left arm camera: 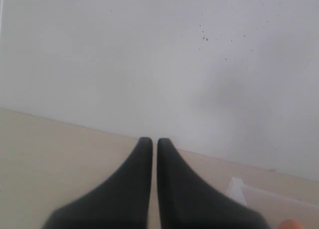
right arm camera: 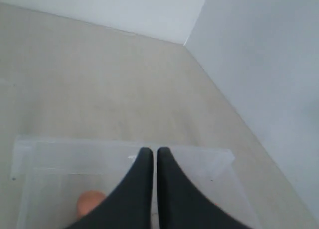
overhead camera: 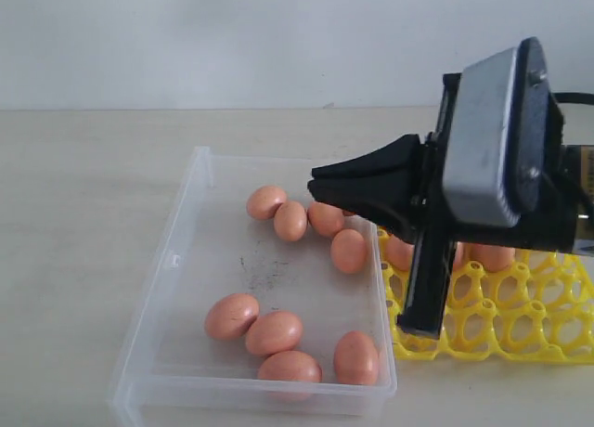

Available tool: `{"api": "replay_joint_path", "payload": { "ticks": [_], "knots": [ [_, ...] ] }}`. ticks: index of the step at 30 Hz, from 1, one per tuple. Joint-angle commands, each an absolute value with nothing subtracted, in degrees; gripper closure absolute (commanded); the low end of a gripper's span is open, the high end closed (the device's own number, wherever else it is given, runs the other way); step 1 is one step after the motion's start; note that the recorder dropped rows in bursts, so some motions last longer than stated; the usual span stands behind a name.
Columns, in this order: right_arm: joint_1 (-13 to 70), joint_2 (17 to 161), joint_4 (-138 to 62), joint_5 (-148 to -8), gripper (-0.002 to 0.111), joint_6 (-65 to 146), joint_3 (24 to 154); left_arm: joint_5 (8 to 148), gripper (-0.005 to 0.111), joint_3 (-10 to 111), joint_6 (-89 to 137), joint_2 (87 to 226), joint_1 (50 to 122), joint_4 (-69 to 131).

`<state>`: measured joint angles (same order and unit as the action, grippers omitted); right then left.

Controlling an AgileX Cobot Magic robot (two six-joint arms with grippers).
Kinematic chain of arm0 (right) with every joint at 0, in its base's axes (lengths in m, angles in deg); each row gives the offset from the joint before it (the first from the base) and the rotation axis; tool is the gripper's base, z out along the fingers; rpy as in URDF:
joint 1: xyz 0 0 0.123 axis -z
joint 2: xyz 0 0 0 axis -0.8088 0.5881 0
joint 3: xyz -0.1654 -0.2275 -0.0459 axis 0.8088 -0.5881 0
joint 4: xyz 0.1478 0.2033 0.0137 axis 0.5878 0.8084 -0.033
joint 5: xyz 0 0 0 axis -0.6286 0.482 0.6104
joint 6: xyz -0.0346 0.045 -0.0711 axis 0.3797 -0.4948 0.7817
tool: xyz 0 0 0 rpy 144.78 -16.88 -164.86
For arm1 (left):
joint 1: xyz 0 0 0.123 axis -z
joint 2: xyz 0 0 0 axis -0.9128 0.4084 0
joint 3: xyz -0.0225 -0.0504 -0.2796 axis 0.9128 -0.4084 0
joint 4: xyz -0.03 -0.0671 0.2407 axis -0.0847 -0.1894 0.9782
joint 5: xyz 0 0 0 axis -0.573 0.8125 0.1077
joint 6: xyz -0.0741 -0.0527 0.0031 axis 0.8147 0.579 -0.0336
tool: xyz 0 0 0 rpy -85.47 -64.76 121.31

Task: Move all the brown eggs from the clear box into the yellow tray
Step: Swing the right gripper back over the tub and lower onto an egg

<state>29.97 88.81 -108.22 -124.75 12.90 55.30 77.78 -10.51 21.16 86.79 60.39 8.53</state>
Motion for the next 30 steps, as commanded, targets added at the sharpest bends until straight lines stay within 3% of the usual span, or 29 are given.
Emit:
{"api": "replay_joint_path", "payload": {
  "ticks": [1,7,14,19,24,26,30],
  "knots": [
    [20.97,88.49,-103.98,-106.26,0.108,27.70,58.05,77.78,0.103,-10.36,20.74,86.62,60.66,8.35],
    [7.24,91.88,-101.56,-78.31,0.108,52.49,64.02,77.78,0.103,-10.36,20.74,86.62,60.66,8.35],
    [3.57,100.61,-104.39,-72.44,0.108,64.10,72.84,77.78,0.103,-10.36,20.74,86.62,60.66,8.35],
    [3.57,109.60,-104.13,-65.99,0.108,47.11,81.89,77.78,0.103,-10.36,20.74,86.62,60.66,8.35],
    [3.78,120.59,-100.71,-49.29,0.108,-7.44,98.13,77.78,0.103,-10.36,20.74,86.62,60.66,8.35],
    [4.68,124.11,-90.65,-43.21,0.106,-6.00,104.25,77.78,0.103,-10.36,20.74,86.62,60.66,8.35],
    [9.98,130.85,-56.42,-36.99,0.094,16.87,114.91,77.78,0.103,-10.36,20.74,86.62,60.66,8.35]
  ]
}}
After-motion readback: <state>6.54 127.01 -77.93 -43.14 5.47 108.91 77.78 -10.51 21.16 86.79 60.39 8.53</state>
